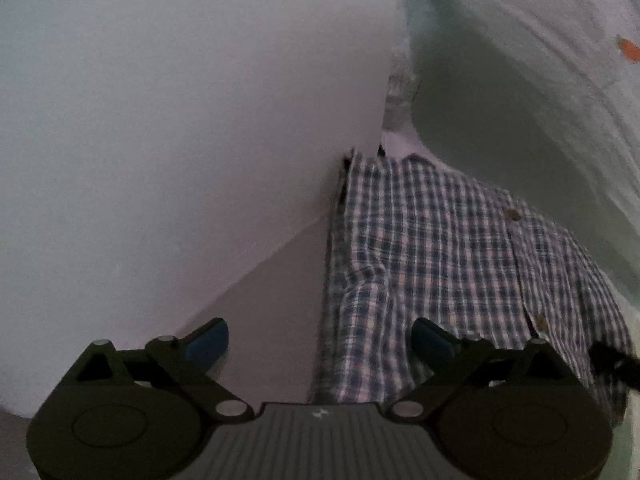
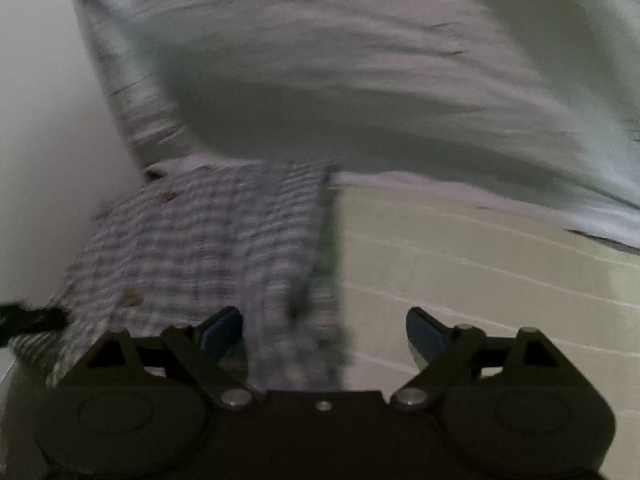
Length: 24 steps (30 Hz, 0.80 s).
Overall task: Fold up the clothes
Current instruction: 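Set the folded shirt down beside the white board and open both grippers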
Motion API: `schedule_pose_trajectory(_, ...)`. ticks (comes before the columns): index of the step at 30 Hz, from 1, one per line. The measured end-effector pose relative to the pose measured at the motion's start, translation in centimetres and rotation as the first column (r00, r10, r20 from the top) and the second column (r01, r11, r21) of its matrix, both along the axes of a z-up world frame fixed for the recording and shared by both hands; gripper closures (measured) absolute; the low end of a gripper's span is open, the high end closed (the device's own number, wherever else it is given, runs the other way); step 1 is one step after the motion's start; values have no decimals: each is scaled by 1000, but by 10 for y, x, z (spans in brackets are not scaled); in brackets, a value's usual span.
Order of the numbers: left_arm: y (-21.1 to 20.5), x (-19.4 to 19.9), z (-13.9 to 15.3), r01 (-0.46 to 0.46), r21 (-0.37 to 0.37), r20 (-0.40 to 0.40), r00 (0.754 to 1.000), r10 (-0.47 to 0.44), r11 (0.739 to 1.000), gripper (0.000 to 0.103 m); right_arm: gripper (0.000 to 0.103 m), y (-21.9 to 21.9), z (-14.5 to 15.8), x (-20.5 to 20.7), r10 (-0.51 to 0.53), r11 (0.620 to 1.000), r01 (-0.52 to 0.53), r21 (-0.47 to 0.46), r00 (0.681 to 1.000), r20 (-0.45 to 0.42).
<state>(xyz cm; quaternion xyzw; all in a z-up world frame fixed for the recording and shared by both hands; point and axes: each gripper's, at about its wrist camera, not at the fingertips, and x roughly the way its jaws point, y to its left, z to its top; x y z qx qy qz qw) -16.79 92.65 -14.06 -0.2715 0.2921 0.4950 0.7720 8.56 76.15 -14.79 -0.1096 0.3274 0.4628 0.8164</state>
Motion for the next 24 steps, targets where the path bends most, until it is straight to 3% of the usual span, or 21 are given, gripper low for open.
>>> schedule_pose_trajectory(3, -22, -15, 22, 14, 45, 0, 1000, -14, 999, 5, 4, -24, 18, 0, -54, 999, 54, -5, 998, 30)
schedule_pose_trajectory(5, -46, -22, 41, 21, 86, -8, 1000, -21, 996, 0, 1, -40, 31, -10, -29, 1000, 29, 4, 998, 64)
schedule_pose_trajectory(9, -102, -25, 83, 32, 191, -61, 998, -21, 981, 0, 0, -82, 63, -43, 43, 998, -47, 34, 991, 126)
schedule_pose_trajectory(11, -132, -26, 101, 37, 221, -38, 999, -30, 975, 0, 0, -106, 78, -62, 78, 995, -85, 49, 988, 135)
schedule_pose_trajectory(17, -227, -40, 142, 46, 215, 28, 998, -53, 976, 0, 0, -184, 110, -118, 157, 982, -172, 79, 974, 164)
schedule_pose_trajectory(24, -321, -69, 145, 49, 160, 44, 997, -57, 986, 0, 0, -251, 112, -157, 169, 983, -177, 42, 975, 146)
